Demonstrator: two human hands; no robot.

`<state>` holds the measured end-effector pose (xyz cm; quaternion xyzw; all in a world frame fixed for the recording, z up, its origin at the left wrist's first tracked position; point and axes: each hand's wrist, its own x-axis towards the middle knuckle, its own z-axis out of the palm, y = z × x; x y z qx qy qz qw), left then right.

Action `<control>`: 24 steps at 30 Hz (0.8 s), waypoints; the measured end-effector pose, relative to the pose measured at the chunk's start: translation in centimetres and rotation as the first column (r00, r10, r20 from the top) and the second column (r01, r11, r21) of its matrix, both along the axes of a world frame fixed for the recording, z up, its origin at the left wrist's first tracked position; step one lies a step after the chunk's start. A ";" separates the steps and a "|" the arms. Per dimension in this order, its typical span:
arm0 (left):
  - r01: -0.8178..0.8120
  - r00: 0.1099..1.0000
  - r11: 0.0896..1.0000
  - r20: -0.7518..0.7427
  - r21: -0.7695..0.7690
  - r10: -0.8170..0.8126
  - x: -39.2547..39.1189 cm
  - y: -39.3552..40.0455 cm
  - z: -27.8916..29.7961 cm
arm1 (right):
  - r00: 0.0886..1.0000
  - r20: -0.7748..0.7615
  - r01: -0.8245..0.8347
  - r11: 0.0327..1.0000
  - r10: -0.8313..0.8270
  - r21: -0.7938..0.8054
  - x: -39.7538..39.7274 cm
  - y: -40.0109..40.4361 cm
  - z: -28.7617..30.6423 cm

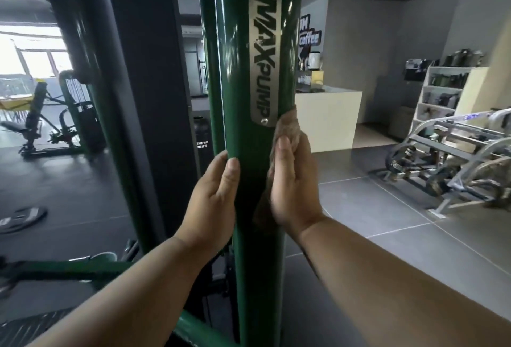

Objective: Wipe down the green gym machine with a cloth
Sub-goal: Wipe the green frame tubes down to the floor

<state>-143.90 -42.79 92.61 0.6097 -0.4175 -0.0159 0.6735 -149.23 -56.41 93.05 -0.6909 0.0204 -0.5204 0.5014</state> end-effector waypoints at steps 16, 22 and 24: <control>0.023 0.993 1.000 -0.115 0.019 -0.021 -0.2 -0.5 -4.5 | 0.996 0.024 -0.089 0.989 0.087 0.119 0.0 0.1 -4.4; 0.051 0.984 0.995 -0.177 0.084 -0.035 -0.1 0.0 -6.8 | 0.994 -0.112 0.001 1.000 0.002 0.031 -1.3 0.1 -10.8; 0.069 0.978 0.992 -0.205 0.109 -0.046 -0.1 0.1 -8.0 | 0.967 -0.253 0.011 0.998 0.004 0.057 -2.4 0.5 -15.0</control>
